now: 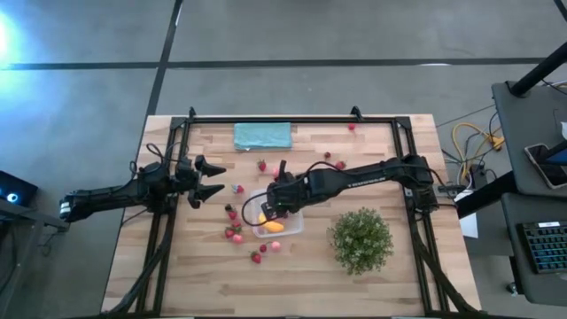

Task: Pick and placing Produce into tupperware
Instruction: Put the red cherry into the transparent bin

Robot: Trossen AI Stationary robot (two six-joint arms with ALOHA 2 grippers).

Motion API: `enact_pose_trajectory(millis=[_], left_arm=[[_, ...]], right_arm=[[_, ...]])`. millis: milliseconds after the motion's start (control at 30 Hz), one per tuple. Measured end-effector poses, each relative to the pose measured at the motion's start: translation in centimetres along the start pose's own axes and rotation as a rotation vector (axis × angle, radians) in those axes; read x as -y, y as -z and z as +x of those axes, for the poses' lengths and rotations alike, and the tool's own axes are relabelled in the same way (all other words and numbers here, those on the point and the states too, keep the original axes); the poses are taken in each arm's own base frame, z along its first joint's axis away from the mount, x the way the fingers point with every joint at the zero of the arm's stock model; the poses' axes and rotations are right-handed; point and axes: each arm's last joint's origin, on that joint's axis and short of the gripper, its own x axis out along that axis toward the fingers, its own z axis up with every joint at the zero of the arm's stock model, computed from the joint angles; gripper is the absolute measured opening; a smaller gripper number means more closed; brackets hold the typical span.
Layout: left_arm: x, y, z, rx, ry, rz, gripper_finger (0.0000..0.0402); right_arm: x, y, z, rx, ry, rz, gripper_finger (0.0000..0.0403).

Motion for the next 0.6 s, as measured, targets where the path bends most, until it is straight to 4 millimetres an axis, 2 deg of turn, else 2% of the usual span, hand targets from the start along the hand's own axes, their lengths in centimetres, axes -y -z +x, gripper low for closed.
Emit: enact_pose_trajectory(millis=[100,200,367,467,600], left_arm=[[0.0,0.0,0.0,-0.001,0.000,0.000,0.0314],[0.0,0.0,0.0,-0.002,0.000,0.000,0.0314],[0.0,0.0,0.0,-0.003,-0.001,0.000,0.0314],[0.0,0.0,0.0,-0.003,-0.001,0.000,0.0314],[0.0,0.0,0.0,-0.003,-0.001,0.000,0.0314]], right_arm=[[0.3,-0.6,-0.2,0.047,0.051,-0.028,0.0181],[1.5,-1.7,-1.1,0.091,0.194,-0.016,0.0204],[4.6,-3.6,-2.6,0.067,0.446,0.152,0.0220],[6.7,-5.7,-2.9,0.034,0.538,0.214,0.0221],[10.0,-9.6,-2.5,-0.019,0.580,0.262,0.0221]])
